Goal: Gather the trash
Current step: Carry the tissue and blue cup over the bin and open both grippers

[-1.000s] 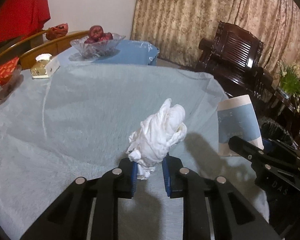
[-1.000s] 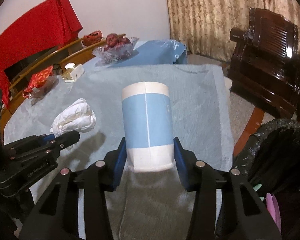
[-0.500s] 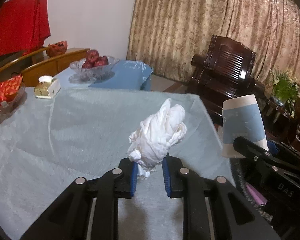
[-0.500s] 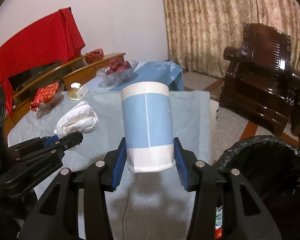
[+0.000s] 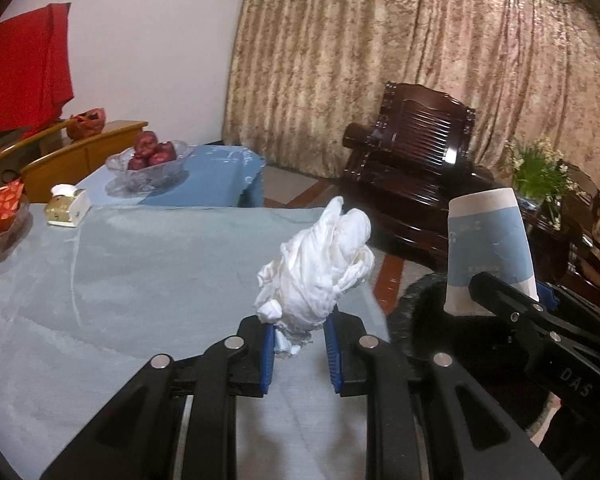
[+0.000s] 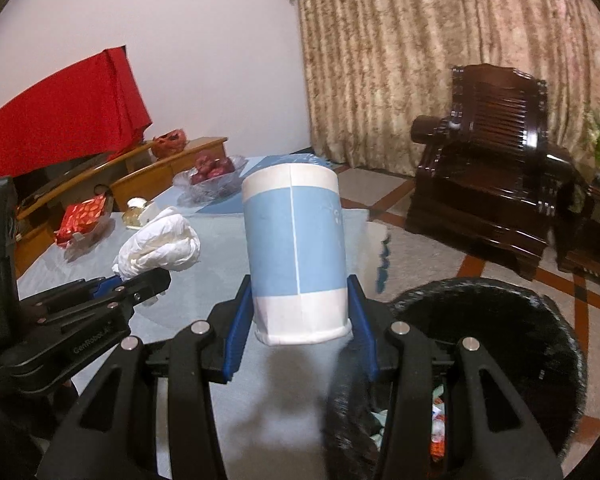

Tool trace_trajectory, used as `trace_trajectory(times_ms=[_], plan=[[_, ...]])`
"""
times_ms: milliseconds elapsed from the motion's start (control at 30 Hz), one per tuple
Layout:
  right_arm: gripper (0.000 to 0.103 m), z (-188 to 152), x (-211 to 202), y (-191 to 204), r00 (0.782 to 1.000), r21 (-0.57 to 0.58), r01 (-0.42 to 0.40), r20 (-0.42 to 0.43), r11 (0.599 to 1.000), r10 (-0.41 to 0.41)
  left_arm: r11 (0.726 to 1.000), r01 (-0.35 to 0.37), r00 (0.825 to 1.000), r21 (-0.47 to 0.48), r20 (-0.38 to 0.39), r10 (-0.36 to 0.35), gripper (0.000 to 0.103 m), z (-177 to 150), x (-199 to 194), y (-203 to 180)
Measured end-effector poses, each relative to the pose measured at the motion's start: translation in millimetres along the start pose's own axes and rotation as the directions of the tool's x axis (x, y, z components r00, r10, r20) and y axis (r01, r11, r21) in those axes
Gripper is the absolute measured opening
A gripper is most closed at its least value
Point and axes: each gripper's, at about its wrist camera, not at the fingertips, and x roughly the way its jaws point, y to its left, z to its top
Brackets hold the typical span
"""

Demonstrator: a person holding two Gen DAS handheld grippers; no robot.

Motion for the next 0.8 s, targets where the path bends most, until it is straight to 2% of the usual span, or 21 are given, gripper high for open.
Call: trace_trajectory(times_ms=[333,533,800], plan=[[0.044,-11.6,-32.8,-45.6,0.995,0.042,0.099,0.013,0.994,-0.1,0.995,0.093,0.996,0.043,-0.015,-0.092,0.021,-0.1,10.0,-50.6],[0.044,-22.8,-48.7,-74.9,0.986,0.067,0.168,0.006,0.983,-0.169,0.983,0.163,0.987,0.089,-0.029,-0.161,0.021,-1.4,21.1,-91.2],[0.045,-35.4,-60.6,-109.6,0.97,0.1,0.242,-0.003,0.965,-0.243,0.968,0.214,0.976,0.129,-0.058,-0.208,0.022,-8.2,35.4,-129.0]])
